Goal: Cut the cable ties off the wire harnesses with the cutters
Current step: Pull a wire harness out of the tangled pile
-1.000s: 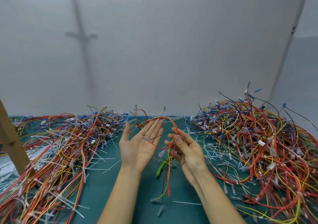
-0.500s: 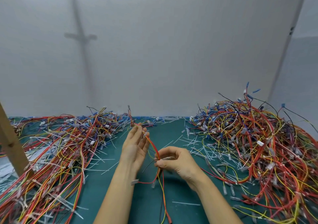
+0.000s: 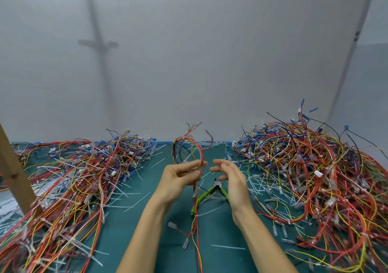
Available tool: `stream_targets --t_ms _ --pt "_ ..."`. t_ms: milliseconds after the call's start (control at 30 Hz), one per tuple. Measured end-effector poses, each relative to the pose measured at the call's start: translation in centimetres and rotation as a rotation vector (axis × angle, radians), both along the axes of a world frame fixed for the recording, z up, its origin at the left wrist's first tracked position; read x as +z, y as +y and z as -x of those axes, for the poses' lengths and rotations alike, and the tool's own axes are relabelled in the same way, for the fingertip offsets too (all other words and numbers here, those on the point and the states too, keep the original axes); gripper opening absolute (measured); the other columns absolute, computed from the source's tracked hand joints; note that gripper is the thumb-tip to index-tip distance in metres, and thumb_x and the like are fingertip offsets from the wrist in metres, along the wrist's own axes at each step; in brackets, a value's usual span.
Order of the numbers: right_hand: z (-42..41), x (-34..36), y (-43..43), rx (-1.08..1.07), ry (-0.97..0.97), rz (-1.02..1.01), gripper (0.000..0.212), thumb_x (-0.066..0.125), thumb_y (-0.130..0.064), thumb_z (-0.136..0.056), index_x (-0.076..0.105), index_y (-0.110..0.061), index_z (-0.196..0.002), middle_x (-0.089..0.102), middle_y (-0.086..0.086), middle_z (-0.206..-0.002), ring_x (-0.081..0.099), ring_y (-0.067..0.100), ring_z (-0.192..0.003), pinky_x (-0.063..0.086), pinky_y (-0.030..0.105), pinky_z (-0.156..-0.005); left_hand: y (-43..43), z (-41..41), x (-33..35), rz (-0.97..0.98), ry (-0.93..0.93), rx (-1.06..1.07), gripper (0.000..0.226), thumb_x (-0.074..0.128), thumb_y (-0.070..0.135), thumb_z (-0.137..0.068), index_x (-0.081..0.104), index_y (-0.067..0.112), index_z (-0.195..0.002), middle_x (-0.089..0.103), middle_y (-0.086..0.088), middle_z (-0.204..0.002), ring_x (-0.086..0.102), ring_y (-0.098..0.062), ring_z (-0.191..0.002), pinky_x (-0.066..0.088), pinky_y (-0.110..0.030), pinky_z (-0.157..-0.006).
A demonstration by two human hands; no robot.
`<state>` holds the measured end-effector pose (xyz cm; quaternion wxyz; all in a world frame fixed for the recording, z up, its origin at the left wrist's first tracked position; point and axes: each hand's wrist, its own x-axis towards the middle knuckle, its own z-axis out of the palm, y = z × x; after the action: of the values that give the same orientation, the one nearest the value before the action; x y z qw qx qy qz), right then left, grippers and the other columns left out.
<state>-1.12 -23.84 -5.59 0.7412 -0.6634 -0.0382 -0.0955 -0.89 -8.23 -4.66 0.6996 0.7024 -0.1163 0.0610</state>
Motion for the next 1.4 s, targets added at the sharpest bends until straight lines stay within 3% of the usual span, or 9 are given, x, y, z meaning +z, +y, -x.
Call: stream_targets --t_ms 167,300,433,600,767,867,967,1200,1400 --pt "-0.4 0.4 -0.3 0.09 0.088 -0.139 0.048 0.039 -0.048 -0.098 0.072 -0.014 -0.108 0.076 0.0 -0.1 0.062 0.007 -0.075 0.042 0.025 -0.068 -0.5 -0.3 -0.6 -0.239 -0.021 -0.149 0.046 0.06 -0.02 -0.082 0.073 0.02 -0.102 0.074 0.011 -0.084 0.067 0.004 -0.081 0.049 -0.011 -0.079" --pt "-0.2 0.2 0.1 0.033 0.014 -0.088 0.023 0.054 -0.027 -0.099 0.074 -0.014 -0.099 0.073 0.017 -0.091 0.052 0.008 -0.066 0.04 0.02 -0.06 -0.3 -0.7 -1.4 -0.341 0.011 -0.157 0.048 0.062 -0.017 -0.082 0.076 0.029 -0.088 0.069 0.013 -0.07 0.064 0.002 -0.069 0.048 -0.012 -0.074" --pt "-0.1 0.0 0.1 0.063 -0.067 0.006 0.016 0.055 -0.006 -0.097 0.071 -0.011 -0.097 0.075 0.008 -0.087 0.058 -0.006 -0.057 0.04 0.006 -0.056 0.8 -1.5 -2.1 -0.412 0.115 -0.063 0.053 0.058 -0.013 -0.082 0.077 0.036 -0.074 0.066 -0.007 -0.081 0.054 -0.017 -0.076 0.044 -0.024 -0.071" --pt "0.1 0.1 0.0 0.125 -0.158 0.129 0.021 0.054 0.0 -0.096 0.07 -0.012 -0.102 0.073 0.006 -0.081 0.065 -0.002 -0.076 0.045 0.011 -0.075 0.8 -2.1 -1.6 -0.076 0.196 0.37 0.043 0.036 -0.019 -0.078 0.062 0.014 -0.087 0.063 -0.006 -0.095 0.059 -0.017 -0.089 0.045 -0.023 -0.068" --pt "-0.1 -0.1 0.1 0.167 -0.19 0.342 0.036 0.051 -0.001 -0.098 0.068 -0.031 -0.108 0.065 -0.001 -0.074 0.057 0.004 -0.072 0.043 0.013 -0.067 0.8 -1.4 -0.2 0.04 -0.069 0.577 0.039 0.04 -0.005 -0.084 0.066 0.022 -0.093 0.066 0.006 -0.101 0.06 -0.013 -0.101 0.044 -0.02 -0.075" --pt "-0.2 -0.7 0.2 0.115 -0.256 0.576 0.037 0.052 -0.009 -0.098 0.067 -0.037 -0.118 0.065 -0.007 -0.075 0.052 0.008 -0.083 0.041 0.012 -0.07 -0.2 -0.3 0.7 -0.115 -0.294 0.519 0.025 0.046 0.025 -0.087 0.071 0.029 -0.084 0.071 0.014 -0.091 0.064 -0.003 -0.092 0.046 -0.02 -0.078" --pt "0.0 -1.2 0.5 0.092 -0.343 0.834 0.033 0.05 -0.009 -0.096 0.07 -0.033 -0.108 0.065 -0.006 -0.08 0.044 0.016 -0.089 0.041 0.031 -0.081 -1.5 0.1 1.0 -0.153 -0.272 0.363 0.03 0.055 0.047 -0.088 0.073 0.031 -0.07 0.07 0.014 -0.07 0.061 -0.001 -0.067 0.045 -0.019 -0.065" --pt "-0.1 -1.2 0.6 0.06 -0.346 0.974 0.026 0.049 -0.022 -0.097 0.064 -0.031 -0.117 0.063 -0.007 -0.089 0.041 0.015 -0.097 0.04 0.038 -0.087 -0.8 -0.2 0.9 0.184 -0.042 0.155 0.023 0.058 0.022 -0.094 0.079 0.015 -0.086 0.074 -0.003 -0.083 0.061 -0.014 -0.068 0.053 -0.021 -0.07" --pt "0.3 -0.8 0.7 -0.037 -0.294 0.717 0.034 0.056 -0.019 -0.094 0.065 -0.027 -0.125 0.065 -0.012 -0.122 0.054 0.001 -0.113 0.042 0.026 -0.103 -0.6 -0.5 0.8 0.302 0.008 0.158 0.019 0.065 0.017 -0.087 0.076 0.017 -0.102 0.075 0.004 -0.093 0.066 -0.007 -0.072 0.055 -0.02 -0.072"
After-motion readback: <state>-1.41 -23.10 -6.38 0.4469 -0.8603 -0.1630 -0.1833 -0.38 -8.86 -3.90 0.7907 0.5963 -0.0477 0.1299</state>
